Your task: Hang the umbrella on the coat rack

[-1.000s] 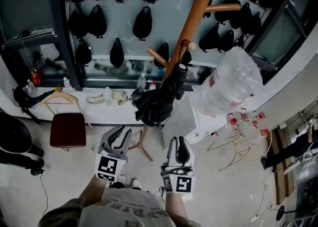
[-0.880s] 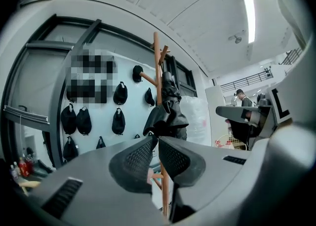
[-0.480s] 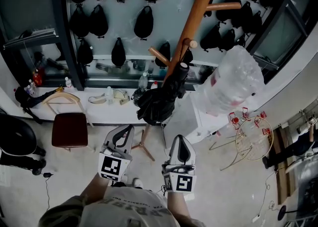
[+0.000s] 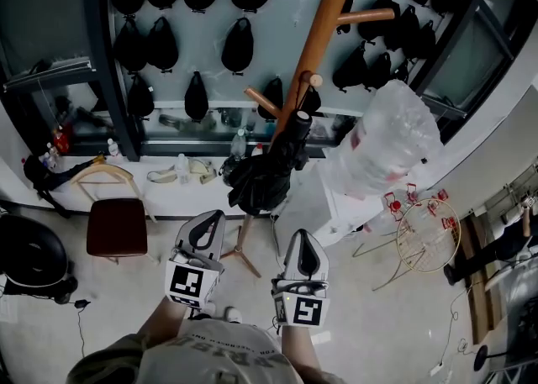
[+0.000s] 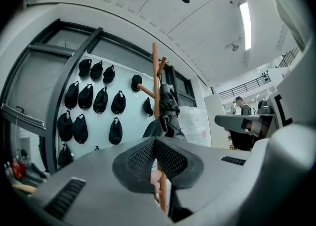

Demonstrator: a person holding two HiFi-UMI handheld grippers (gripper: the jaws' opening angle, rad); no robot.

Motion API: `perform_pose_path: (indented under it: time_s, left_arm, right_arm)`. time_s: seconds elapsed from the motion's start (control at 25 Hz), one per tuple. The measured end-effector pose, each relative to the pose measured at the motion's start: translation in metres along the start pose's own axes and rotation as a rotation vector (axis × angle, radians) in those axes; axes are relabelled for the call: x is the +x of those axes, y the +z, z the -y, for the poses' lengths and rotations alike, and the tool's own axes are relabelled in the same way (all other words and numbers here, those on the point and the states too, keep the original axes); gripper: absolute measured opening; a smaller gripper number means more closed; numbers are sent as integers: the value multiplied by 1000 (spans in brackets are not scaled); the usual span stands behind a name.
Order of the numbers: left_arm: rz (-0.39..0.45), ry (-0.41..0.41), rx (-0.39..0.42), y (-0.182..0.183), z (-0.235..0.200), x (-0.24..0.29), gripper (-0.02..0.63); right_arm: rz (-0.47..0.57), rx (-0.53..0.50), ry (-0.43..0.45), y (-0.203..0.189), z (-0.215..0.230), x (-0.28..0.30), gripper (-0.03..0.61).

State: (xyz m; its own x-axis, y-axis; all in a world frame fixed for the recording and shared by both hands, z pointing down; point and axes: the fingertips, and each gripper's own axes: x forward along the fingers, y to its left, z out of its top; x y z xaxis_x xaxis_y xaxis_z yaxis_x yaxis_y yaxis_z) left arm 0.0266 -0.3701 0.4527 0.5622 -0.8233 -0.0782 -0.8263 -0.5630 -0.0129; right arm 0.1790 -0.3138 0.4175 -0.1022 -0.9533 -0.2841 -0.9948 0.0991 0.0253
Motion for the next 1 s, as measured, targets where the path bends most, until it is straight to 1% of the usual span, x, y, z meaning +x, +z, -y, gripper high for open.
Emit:
perform_pose_path:
  time_s: [0.08, 0.32, 0.44, 0.52, 0.68, 0.84, 1.0]
  left_arm:
    - [7, 6, -4, 3, -1, 1, 11]
    - [4, 18, 0, 4, -5, 2, 11]
    - [-6, 15, 16, 0, -6, 3, 11]
    - [-5, 14, 20, 0, -5, 4, 11]
    - [2, 15, 26, 2, -3, 6, 11]
    - [8, 13, 25, 4, -3, 8, 11]
    - [10, 13, 33, 4, -2, 9, 11]
  right_arm:
    - [-4, -13, -18, 1, 1, 1, -2]
    - [-20, -48, 5, -3, 0, -2, -2]
    - [10, -26, -5, 8, -2, 3, -2]
    - [-13, -44, 3, 3, -1, 2, -2]
    - [31, -27, 1, 12, -3, 7, -2]
    - [5, -82, 23, 2, 0, 4, -2]
    - [24, -63, 23, 9, -2, 7, -2]
